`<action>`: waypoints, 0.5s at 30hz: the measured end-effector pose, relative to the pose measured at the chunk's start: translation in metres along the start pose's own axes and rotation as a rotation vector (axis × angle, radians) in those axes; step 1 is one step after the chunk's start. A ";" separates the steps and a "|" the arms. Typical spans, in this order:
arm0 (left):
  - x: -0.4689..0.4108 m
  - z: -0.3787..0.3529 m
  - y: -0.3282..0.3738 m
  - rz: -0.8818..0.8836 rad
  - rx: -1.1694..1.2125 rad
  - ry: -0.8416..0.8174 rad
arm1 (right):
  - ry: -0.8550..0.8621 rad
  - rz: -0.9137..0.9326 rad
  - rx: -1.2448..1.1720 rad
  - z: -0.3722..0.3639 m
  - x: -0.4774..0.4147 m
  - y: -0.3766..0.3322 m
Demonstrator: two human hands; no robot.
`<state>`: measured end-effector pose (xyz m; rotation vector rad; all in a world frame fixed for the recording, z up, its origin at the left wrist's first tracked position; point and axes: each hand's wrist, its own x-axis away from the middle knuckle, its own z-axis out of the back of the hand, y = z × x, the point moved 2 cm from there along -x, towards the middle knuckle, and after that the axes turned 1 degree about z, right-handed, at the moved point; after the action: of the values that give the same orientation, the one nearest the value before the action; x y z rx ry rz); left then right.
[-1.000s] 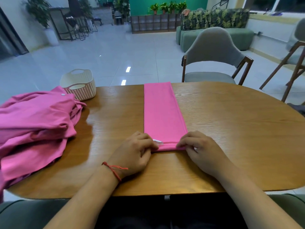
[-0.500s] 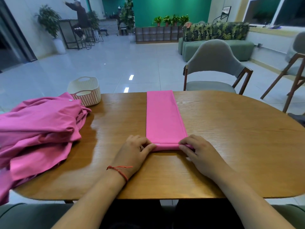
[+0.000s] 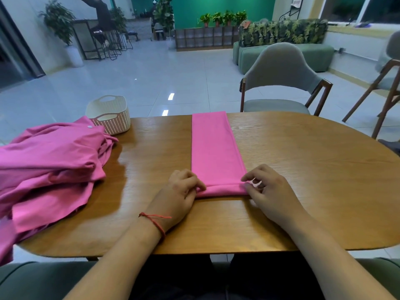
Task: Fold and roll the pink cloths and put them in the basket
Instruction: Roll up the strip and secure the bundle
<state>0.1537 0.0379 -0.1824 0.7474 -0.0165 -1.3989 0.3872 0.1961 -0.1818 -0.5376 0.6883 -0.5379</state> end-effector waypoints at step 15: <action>0.003 0.003 -0.013 0.205 0.079 -0.027 | -0.140 -0.020 0.054 0.000 0.003 0.010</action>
<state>0.1415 0.0344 -0.1878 0.7706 -0.1662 -1.2175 0.3917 0.2016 -0.1891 -0.5265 0.5341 -0.5312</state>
